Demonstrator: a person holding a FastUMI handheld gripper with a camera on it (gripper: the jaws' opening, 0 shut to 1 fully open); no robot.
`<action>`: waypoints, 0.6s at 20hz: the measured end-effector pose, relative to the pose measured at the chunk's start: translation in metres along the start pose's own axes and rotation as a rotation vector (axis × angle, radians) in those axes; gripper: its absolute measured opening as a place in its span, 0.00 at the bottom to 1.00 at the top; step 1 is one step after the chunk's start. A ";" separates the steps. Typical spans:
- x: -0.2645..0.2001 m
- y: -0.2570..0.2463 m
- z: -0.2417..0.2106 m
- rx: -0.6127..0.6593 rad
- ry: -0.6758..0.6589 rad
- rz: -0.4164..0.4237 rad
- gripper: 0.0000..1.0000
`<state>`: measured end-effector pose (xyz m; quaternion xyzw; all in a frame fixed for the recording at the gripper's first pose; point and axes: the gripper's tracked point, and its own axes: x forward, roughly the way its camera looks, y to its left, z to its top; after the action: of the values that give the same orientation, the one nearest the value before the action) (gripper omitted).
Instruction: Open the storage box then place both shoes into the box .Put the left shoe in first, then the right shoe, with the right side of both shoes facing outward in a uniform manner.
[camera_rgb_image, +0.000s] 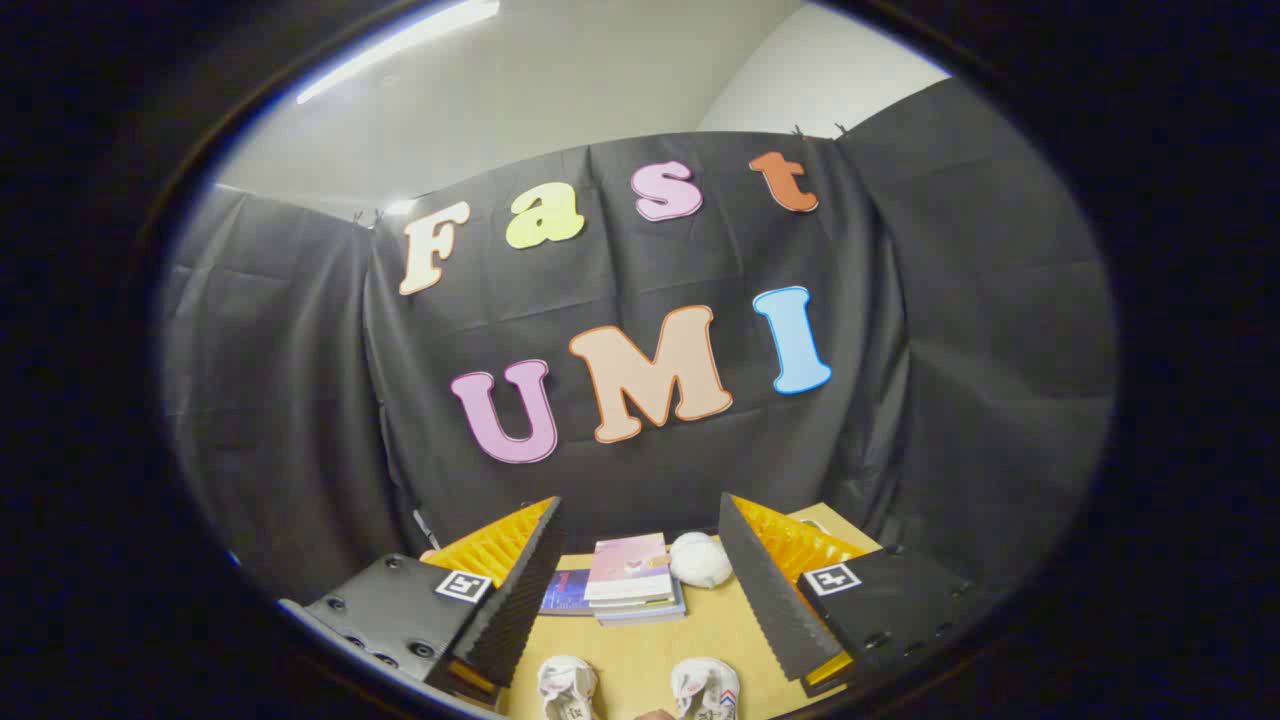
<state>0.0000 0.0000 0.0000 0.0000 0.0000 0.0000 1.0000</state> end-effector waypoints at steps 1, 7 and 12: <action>0.002 -0.001 0.002 -0.003 -0.006 -0.001 0.97; 0.005 -0.004 0.001 -0.025 -0.010 -0.003 0.97; 0.004 -0.003 0.003 -0.016 -0.021 -0.002 0.97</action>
<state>0.0040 -0.0029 0.0030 -0.0082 -0.0105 -0.0012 0.9999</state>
